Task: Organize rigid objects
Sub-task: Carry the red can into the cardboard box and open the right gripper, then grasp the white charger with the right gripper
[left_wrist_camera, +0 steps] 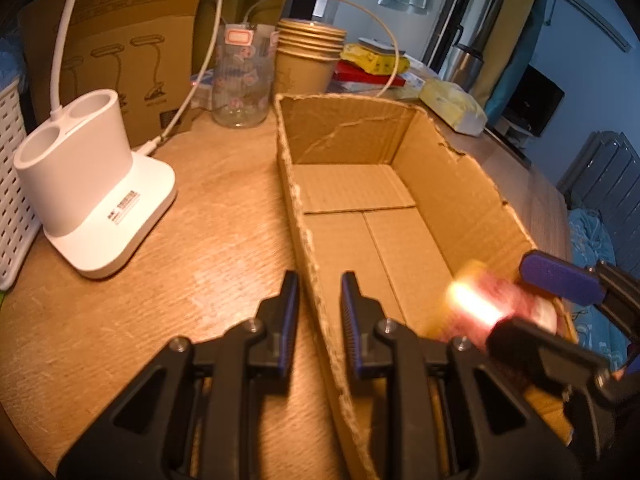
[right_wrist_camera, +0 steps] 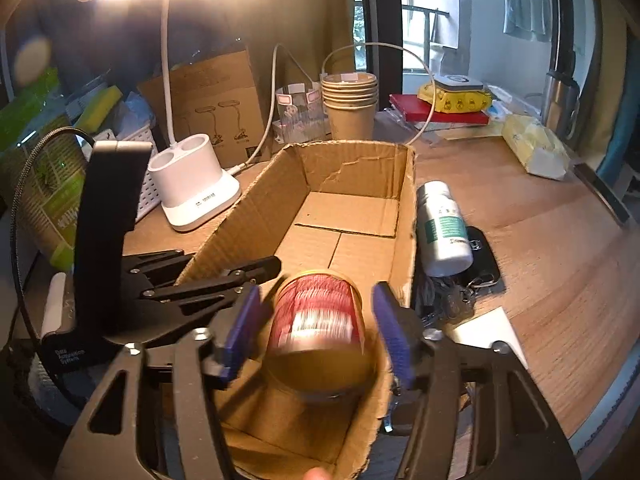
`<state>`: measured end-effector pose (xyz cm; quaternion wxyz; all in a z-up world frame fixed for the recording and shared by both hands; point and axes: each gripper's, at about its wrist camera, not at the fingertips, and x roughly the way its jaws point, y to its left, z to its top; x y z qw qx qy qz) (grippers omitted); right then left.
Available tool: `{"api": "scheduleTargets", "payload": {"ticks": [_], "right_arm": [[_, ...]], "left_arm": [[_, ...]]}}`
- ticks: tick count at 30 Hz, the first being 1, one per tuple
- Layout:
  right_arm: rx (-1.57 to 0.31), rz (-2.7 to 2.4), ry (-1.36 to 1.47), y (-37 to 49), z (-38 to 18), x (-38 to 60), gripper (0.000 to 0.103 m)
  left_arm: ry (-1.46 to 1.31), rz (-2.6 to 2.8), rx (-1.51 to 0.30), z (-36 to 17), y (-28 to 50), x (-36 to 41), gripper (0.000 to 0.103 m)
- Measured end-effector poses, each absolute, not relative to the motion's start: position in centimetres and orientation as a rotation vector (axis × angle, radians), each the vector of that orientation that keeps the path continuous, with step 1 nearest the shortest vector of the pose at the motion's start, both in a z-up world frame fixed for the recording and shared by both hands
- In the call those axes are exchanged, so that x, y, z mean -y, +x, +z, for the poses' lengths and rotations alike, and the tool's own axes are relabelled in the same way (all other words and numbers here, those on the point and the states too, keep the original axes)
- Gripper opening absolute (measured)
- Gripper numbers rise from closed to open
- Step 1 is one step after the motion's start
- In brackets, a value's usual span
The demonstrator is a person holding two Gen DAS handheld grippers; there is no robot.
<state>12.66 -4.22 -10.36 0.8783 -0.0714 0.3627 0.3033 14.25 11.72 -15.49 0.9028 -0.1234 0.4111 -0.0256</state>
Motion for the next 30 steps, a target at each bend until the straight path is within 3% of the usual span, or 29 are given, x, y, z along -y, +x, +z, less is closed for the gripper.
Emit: {"api": "scheduleTargets", "payload": {"ticks": [30], "right_arm": [[-0.729,0.401,-0.043,15.0,-9.4,14.5,0.068]], "left_arm": [[-0.261,-0.061,-0.853,-15.6,14.2,-11.6,0.022]]}}
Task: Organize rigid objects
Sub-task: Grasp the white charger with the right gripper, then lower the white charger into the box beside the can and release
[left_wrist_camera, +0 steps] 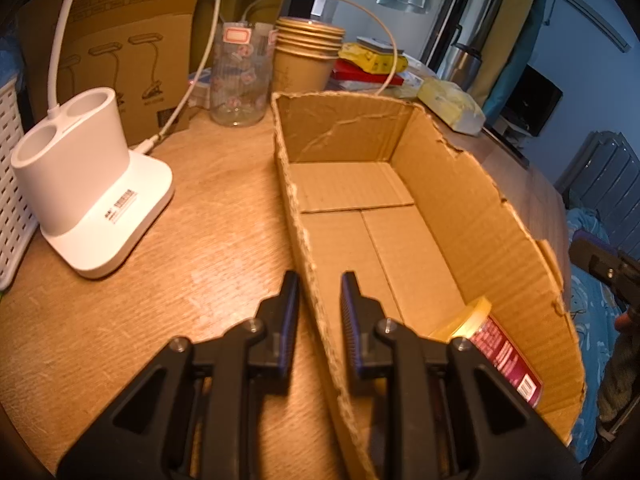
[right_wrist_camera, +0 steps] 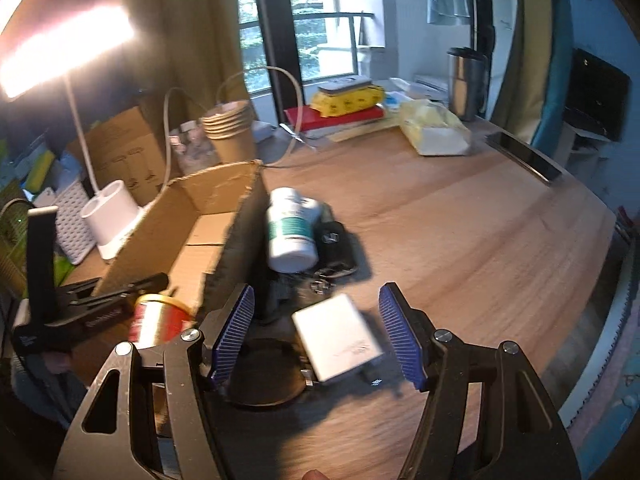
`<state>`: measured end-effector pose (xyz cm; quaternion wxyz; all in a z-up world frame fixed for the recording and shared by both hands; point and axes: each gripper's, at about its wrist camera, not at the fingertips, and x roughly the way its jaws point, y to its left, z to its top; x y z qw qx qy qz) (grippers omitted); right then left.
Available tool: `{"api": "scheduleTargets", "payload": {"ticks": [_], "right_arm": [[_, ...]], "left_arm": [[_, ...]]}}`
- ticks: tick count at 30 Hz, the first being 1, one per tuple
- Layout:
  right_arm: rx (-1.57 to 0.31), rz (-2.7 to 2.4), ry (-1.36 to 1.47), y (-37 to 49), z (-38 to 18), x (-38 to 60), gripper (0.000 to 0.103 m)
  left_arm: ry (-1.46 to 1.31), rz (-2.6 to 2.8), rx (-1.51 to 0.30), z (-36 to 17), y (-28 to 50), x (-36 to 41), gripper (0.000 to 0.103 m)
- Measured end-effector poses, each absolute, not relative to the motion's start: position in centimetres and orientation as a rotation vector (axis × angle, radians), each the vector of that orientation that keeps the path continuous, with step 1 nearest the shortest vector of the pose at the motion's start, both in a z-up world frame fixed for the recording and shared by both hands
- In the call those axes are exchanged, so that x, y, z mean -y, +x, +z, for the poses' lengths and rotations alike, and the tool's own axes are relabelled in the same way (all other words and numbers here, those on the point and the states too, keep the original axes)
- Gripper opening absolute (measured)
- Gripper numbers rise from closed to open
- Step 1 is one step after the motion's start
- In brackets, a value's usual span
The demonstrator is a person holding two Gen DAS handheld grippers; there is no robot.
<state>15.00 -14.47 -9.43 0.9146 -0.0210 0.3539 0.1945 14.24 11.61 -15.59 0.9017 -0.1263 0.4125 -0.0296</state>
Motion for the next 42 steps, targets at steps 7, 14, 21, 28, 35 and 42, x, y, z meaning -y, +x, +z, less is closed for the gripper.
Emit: {"api": "scheduleTargets", "payload": {"ticks": [7,14,21,28,35,42], "right_arm": [[-0.768,0.375,-0.059,16.4,-11.7,15.6,0.068],[-0.822,0.405,-0.085,17.1,-13.7,15.0,0.068],[-0.825,0.403,-0.079,17.9,-14.3,15.0,0.068],[-0.847,0.394,-0.075,18.6,-15.0,14.3,0.068],[-0.858,0.383,-0.048,19.2,-15.5,14.5,0.051],[-0.853,0.376,-0.038,19.0,-15.5,14.8,0.05]], "left_arm": [[-0.267,-0.066,-0.855,-15.6,14.2,-11.8,0.022],[-0.267,-0.066,-0.855,-15.6,14.3,-11.8,0.022],[-0.267,-0.066,-0.855,-15.6,14.2,-11.8,0.022],[-0.268,-0.066,-0.855,-15.6,14.2,-11.7,0.023],[-0.268,-0.066,-0.855,-15.6,14.2,-11.7,0.023],[-0.268,-0.066,-0.855,-15.6,14.2,-11.7,0.023]]}}
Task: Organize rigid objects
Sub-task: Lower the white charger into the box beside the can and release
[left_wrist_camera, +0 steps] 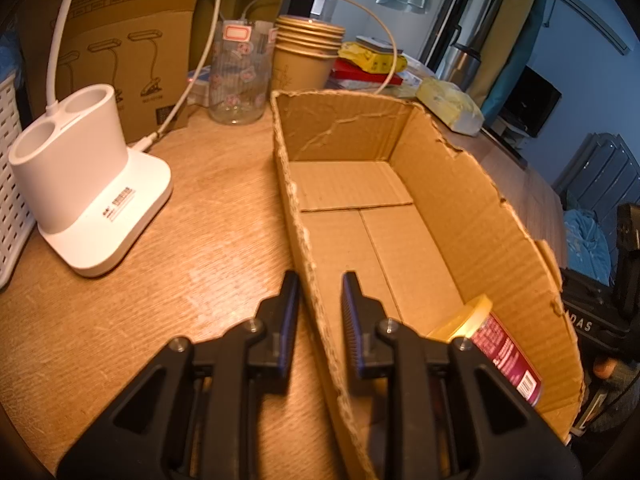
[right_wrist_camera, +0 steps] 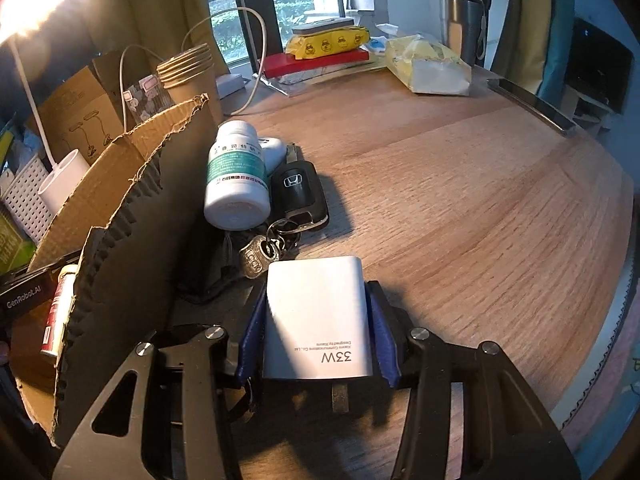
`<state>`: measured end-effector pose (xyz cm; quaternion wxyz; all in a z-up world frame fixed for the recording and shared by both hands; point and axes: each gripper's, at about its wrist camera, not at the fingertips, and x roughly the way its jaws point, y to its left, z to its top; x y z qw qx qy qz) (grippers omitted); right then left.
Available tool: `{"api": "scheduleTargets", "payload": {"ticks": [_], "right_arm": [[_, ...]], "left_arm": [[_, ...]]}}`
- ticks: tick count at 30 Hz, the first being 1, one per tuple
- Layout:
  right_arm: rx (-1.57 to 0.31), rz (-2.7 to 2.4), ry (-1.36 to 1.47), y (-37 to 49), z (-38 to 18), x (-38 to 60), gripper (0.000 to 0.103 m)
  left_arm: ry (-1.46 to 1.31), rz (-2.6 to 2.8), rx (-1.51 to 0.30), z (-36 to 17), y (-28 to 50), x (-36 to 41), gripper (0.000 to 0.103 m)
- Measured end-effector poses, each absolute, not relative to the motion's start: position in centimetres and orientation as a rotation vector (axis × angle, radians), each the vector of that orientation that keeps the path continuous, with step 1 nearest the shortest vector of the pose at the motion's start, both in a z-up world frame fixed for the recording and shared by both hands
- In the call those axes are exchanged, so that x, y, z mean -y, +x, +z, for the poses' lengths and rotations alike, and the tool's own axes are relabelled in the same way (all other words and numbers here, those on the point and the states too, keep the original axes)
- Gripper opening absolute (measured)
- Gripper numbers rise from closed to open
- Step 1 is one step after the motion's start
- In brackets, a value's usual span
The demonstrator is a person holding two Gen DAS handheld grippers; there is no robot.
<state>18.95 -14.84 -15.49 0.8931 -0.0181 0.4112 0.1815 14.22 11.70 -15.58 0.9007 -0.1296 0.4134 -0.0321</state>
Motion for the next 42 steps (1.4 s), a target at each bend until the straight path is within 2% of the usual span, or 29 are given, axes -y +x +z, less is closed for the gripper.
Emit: {"api": "scheduleTargets", "payload": {"ticks": [15,28,42], "right_arm": [[-0.76,0.367,-0.031,17.2,-11.1,15.8,0.05],[-0.652,0.484,-0.057,15.2,-5.6,11.6,0.05],[-0.668,0.63,-0.093,14.4,-5.7,5.4,0.05]], "left_arm": [[-0.268,-0.067,-0.856,-15.6,14.2,-11.7,0.023],[-0.269,-0.067,-0.856,-15.6,14.3,-11.7,0.023],[-0.269,-0.067,-0.856,-15.6,14.3,-11.7,0.023]]}}
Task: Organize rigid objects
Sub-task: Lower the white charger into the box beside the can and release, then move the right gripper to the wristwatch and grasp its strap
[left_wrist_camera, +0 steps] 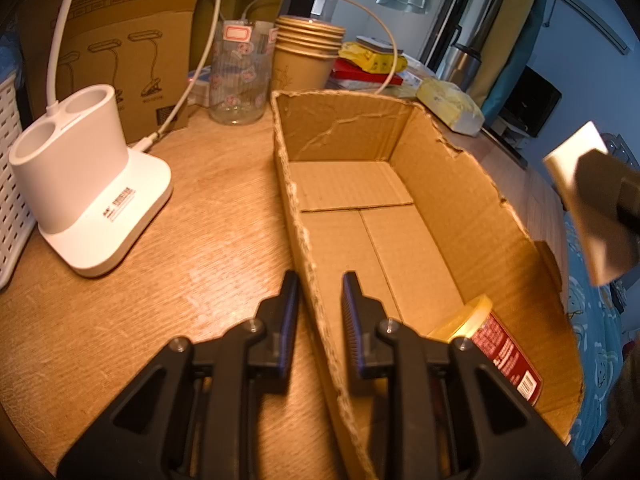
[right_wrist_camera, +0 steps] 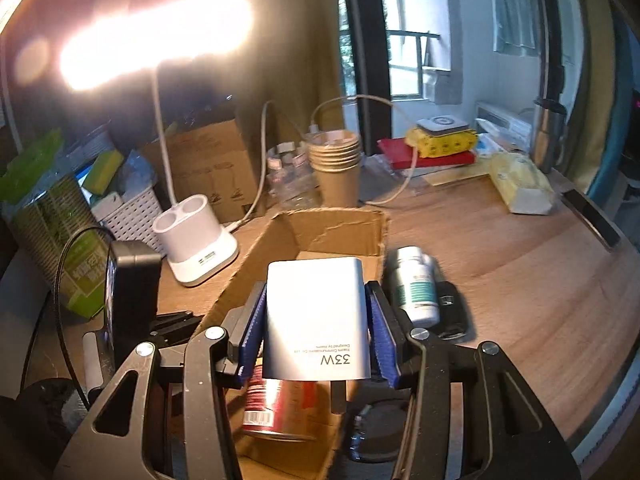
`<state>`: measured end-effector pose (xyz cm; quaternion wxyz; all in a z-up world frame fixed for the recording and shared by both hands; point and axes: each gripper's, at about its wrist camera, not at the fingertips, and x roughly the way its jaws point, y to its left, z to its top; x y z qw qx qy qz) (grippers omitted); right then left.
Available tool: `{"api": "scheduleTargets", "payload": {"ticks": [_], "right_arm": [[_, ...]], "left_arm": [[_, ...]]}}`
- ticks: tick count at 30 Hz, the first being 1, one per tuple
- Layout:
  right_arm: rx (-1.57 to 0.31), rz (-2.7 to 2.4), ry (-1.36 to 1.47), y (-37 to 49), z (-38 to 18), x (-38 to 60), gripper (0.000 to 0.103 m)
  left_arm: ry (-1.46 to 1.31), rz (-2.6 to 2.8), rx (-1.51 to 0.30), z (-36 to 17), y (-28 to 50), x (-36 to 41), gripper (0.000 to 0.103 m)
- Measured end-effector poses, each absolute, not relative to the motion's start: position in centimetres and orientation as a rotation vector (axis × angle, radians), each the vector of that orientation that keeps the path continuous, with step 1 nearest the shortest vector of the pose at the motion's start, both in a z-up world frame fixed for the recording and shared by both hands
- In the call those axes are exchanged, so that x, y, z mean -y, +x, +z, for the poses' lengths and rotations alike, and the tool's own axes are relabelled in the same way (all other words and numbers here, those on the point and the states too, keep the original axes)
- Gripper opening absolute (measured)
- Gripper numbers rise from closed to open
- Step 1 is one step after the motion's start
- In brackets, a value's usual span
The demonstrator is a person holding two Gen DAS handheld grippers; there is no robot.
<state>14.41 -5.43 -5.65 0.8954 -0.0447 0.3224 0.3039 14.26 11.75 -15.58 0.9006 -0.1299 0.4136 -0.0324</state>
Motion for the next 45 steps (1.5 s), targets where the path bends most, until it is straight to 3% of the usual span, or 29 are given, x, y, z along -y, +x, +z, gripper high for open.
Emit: {"api": "scheduleTargets", "payload": {"ticks": [15,30,32,34,45], "right_arm": [[-0.764,0.642,-0.157,15.1,-9.9,2.3,0.05],[-0.795,0.58,-0.139,15.3,-10.2,3.3,0.052],[-0.79,0.582,-0.145,15.1,-10.1,3.3,0.054],[-0.779,0.587,-0.145,14.8,-9.9,3.4,0.071],[-0.734,0.579,-0.104,14.0,-8.8,5.4,0.072]], "left_arm": [[-0.269,-0.067,-0.856,-15.6,14.3,-11.7,0.023],[-0.269,-0.067,-0.856,-15.6,14.3,-11.8,0.023],[-0.269,-0.067,-0.856,-15.6,14.3,-11.8,0.023],[-0.27,-0.068,-0.856,-15.6,14.3,-11.8,0.023],[-0.271,-0.067,-0.856,-15.7,14.3,-11.7,0.023]]}}
